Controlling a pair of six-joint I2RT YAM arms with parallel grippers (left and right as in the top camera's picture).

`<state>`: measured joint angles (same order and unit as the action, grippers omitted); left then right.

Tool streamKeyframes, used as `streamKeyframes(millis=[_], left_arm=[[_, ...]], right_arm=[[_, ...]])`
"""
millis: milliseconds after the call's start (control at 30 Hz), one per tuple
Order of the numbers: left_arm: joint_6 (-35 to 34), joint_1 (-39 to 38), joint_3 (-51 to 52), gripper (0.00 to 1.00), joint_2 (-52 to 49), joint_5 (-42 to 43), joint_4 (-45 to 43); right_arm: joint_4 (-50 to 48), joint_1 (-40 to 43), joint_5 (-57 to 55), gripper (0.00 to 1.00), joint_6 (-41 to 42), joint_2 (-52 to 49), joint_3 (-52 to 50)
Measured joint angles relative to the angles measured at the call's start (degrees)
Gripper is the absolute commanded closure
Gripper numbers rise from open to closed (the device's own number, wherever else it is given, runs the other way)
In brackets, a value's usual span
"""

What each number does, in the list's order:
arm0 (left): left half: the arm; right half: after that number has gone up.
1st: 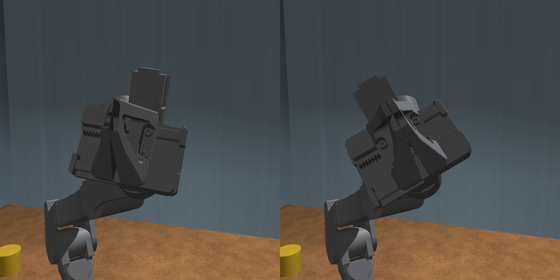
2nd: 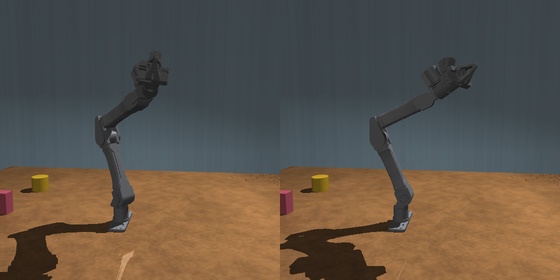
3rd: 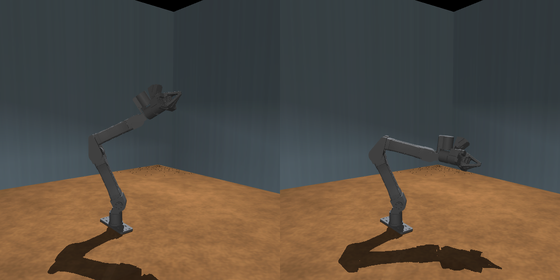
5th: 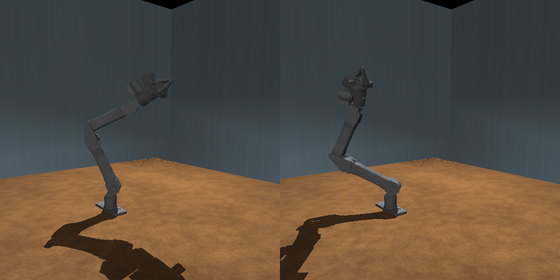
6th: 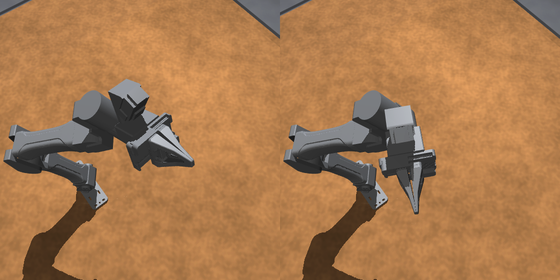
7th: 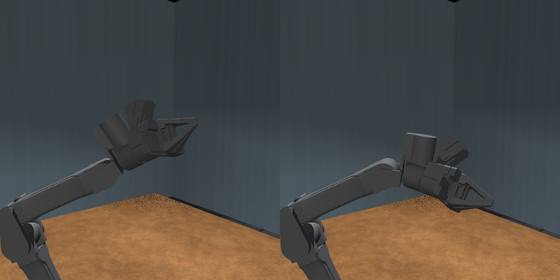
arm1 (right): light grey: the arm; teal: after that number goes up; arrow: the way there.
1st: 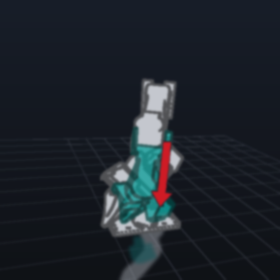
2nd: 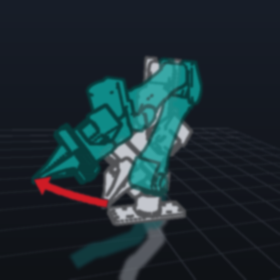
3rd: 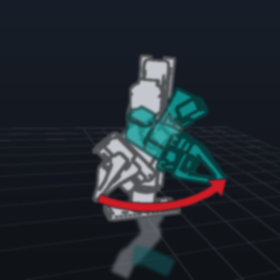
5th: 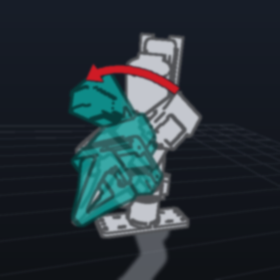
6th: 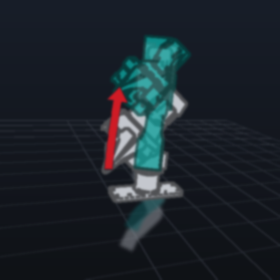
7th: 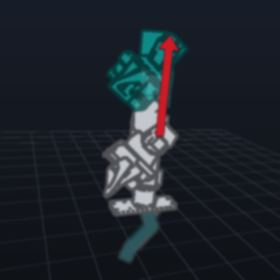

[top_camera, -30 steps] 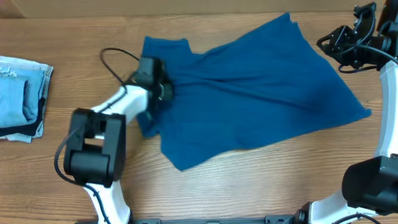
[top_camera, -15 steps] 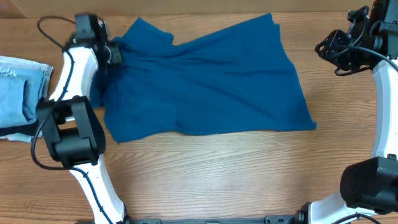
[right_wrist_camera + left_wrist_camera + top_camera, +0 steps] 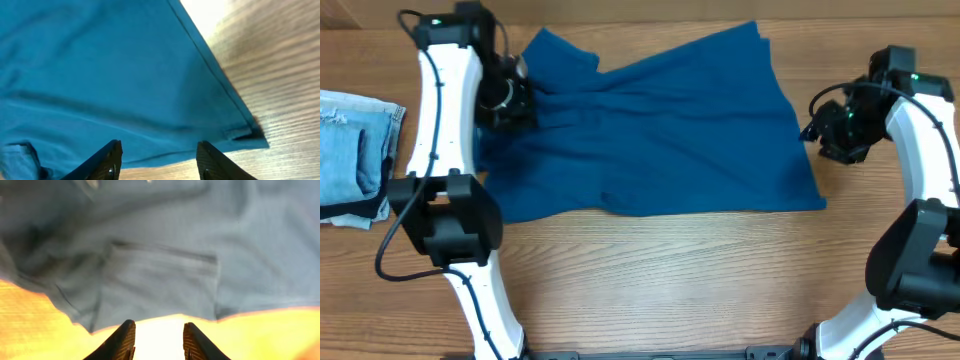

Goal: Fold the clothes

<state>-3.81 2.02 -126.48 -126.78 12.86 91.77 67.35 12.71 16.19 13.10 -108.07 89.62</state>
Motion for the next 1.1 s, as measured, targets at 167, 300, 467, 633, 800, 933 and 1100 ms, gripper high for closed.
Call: streamKeyframes(millis=[167,300,467,633,800,933,1100], left_arm=[[-0.1,-8.0,0.0,0.79,0.0,-2.8,4.5],[-4.9,-16.0,0.0,0.75,0.5,-12.0,4.9],[-11.4,-22.9,4.1,0.6,13.9,-22.0,4.2],[-17.1,-19.5,23.2,0.54,40.4,-26.0,-1.8],[-17.5,-14.4,51.6,0.42,40.5,-20.2,-18.3],[-17.7,-10.6,66.2,0.42,39.4,-13.7,-31.7],[-17.2,-6.3,75.8,0.45,39.7,-7.4,-45.6]], right_arm=[[-5.2,0.0,-0.1,0.53,0.8,0.0,-9.7],[-7.8,0.0,-0.1,0.53,1.2,0.0,-14.8],[-8.4,0.0,-0.1,0.52,1.5,0.0,-15.0],[-8.4,0.0,-0.1,0.38,1.7,0.0,-15.1],[-8.6,-0.9,-0.2,0.24,1.7,0.0,-15.2],[-9.0,-2.7,-0.8,0.51,1.8,0.0,-15.2],[-11.3,-3.4,-2.1,0.8,2.2,0.0,-15.2]])
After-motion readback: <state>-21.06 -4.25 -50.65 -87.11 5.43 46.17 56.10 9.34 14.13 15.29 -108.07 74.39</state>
